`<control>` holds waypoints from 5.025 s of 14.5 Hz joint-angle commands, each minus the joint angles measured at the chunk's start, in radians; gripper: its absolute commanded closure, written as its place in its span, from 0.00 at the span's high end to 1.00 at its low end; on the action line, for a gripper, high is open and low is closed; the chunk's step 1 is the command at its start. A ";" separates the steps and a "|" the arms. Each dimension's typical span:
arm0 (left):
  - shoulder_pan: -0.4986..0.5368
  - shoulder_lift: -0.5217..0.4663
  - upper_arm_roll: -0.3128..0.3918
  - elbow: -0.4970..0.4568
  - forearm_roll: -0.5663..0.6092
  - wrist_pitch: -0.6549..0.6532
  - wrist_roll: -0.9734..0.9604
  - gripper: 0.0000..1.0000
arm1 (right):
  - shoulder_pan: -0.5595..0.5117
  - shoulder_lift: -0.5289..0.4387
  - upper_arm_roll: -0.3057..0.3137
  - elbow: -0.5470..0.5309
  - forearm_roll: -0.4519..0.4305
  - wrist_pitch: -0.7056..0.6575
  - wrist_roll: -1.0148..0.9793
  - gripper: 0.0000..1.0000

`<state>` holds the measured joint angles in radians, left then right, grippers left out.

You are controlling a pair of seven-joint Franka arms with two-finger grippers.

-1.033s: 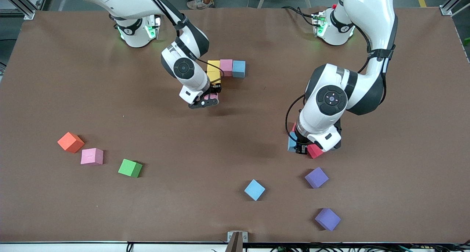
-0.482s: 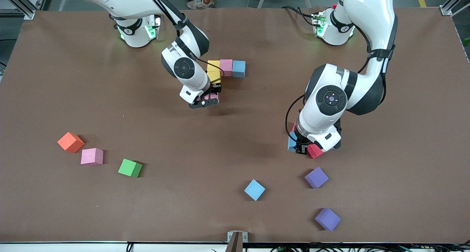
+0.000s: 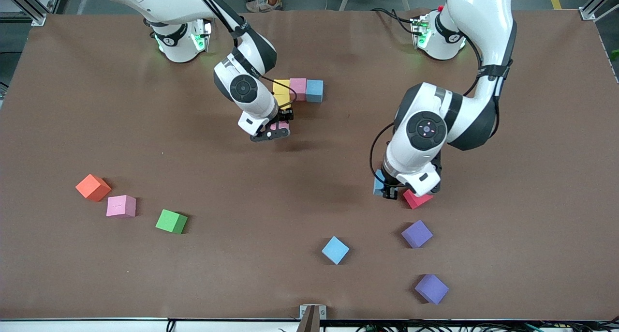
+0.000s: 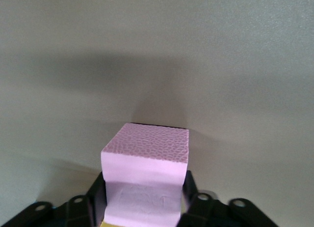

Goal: Arrange 11 blocks into digit 3
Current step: 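Release the pink block with the right gripper while the left gripper carries blue, then reach the right gripper to a green block while the left gripper lowers blue, then grasp the green block with the right gripper while the left gripper releases blue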

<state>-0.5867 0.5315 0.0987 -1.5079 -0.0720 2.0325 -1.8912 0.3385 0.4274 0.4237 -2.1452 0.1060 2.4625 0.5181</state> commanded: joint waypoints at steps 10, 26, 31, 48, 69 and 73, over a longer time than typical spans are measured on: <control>-0.217 0.087 0.001 0.008 -0.086 0.020 -0.238 0.17 | -0.119 -0.085 -0.013 0.147 0.029 -0.210 0.046 1.00; -0.430 0.205 0.001 -0.001 -0.089 0.244 -0.474 0.16 | -0.406 0.240 -0.229 0.596 -0.238 -0.217 -0.220 1.00; -0.464 0.205 -0.002 -0.041 -0.094 0.244 -0.482 0.16 | -0.412 0.284 -0.258 0.619 -0.238 -0.215 -0.303 1.00; -0.467 0.199 -0.051 -0.083 -0.103 0.235 -0.522 0.16 | -0.377 0.356 -0.257 0.697 -0.233 -0.217 -0.170 1.00; -0.479 0.186 -0.082 -0.129 -0.089 0.236 -0.582 0.16 | -0.380 0.387 -0.258 0.689 -0.238 -0.201 -0.221 0.80; -0.478 0.189 -0.082 -0.129 -0.086 0.238 -0.575 0.29 | -0.383 0.392 -0.258 0.691 -0.238 -0.200 -0.222 0.57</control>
<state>-1.0583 0.7188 0.0275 -1.5989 -0.1506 2.2636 -2.4757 -0.0370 0.8030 0.1574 -1.4714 -0.1172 2.2599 0.3021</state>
